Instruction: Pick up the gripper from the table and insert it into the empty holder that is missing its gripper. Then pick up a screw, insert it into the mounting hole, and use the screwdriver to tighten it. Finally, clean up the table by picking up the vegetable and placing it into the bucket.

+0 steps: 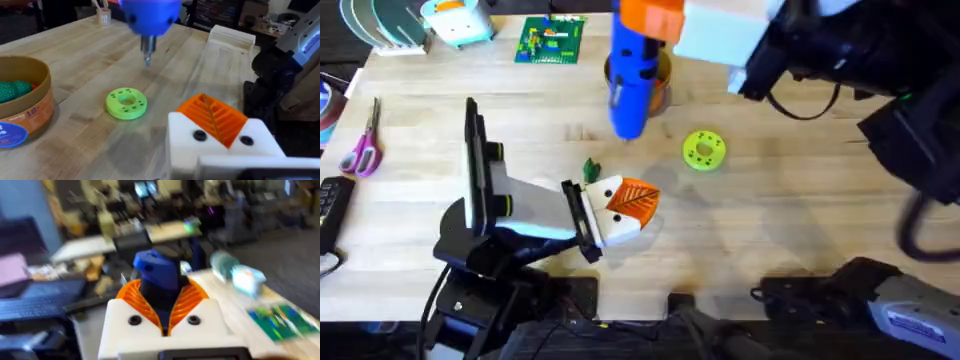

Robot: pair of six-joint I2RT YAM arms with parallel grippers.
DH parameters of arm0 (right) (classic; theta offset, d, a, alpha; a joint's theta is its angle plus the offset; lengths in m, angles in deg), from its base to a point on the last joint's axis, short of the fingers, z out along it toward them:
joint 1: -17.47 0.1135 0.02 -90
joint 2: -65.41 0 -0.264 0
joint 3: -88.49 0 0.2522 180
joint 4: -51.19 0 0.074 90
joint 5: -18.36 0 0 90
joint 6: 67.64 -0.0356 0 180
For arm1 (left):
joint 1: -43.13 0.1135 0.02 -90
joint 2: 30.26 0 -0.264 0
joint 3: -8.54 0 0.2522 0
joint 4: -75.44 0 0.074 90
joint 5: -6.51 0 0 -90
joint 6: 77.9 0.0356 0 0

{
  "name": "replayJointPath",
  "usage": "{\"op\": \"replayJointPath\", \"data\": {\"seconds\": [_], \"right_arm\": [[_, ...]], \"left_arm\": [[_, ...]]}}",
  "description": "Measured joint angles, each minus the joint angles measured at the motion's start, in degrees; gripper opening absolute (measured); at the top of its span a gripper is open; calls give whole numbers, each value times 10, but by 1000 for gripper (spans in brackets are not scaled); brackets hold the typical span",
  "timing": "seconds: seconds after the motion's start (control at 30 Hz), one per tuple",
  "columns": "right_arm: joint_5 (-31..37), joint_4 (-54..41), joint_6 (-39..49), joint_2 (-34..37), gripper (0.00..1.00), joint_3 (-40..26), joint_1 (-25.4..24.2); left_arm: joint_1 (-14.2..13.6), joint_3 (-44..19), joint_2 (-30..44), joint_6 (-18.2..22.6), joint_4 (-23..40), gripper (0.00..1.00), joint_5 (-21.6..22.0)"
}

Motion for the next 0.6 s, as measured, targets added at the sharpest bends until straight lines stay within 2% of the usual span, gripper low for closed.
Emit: {"op": "replayJointPath", "data": {"seconds": [0.13,0.23,0.43,0.6], "right_arm": [[50,-173,143,3,27,0,-56],[156,-257,283,17,27,0,-97],[422,-277,559,85,27,0,-155],[558,-278,712,182,27,0,-183]], "left_arm": [[0,0,0,0,0,15,0],[0,0,0,0,0,15,0],[0,0,0,0,0,15,0],[0,0,0,0,0,15,0]]}}
